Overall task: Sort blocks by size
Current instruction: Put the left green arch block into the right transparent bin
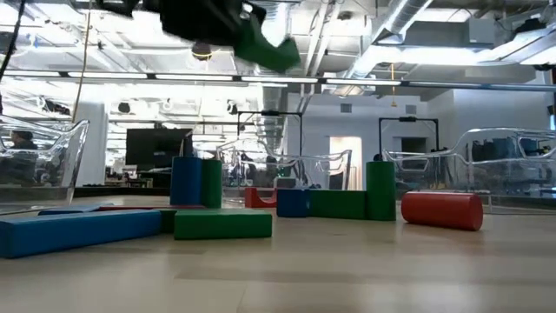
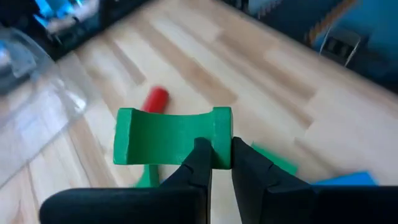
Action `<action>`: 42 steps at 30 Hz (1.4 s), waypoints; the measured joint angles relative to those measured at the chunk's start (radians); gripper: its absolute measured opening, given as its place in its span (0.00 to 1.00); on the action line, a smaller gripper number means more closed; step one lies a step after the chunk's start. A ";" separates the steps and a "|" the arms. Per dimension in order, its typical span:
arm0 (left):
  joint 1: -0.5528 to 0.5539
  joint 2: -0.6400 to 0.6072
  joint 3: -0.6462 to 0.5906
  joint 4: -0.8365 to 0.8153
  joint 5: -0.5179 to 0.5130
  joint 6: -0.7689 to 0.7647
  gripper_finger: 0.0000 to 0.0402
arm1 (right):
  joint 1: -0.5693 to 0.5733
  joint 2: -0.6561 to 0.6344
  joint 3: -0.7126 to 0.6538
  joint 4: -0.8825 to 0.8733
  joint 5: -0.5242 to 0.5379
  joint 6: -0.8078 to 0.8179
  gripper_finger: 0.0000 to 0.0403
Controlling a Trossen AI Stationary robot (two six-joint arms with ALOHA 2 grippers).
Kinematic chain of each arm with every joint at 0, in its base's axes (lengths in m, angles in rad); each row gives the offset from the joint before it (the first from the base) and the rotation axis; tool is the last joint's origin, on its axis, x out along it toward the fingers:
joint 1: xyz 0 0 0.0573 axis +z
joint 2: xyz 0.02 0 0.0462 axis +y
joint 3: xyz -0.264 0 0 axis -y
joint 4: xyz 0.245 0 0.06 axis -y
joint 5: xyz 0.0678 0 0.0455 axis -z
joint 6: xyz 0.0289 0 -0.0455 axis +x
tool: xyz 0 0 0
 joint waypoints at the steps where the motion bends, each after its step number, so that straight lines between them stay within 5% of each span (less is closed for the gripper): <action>1: 0.011 -0.016 0.001 0.005 0.029 -0.017 0.08 | 0.000 0.002 0.000 0.022 0.023 -0.041 0.48; 9: 0.067 -0.053 0.001 0.039 0.183 -0.146 0.08 | -0.034 0.041 -0.001 0.150 0.154 -0.266 0.47; 31: 0.073 -0.045 0.001 0.103 0.253 -0.187 0.08 | -0.103 0.055 -0.001 0.261 0.078 -0.384 0.36; 42: 0.074 -0.045 0.001 0.123 0.275 -0.216 0.09 | -0.118 0.055 -0.001 0.257 0.058 -0.421 0.14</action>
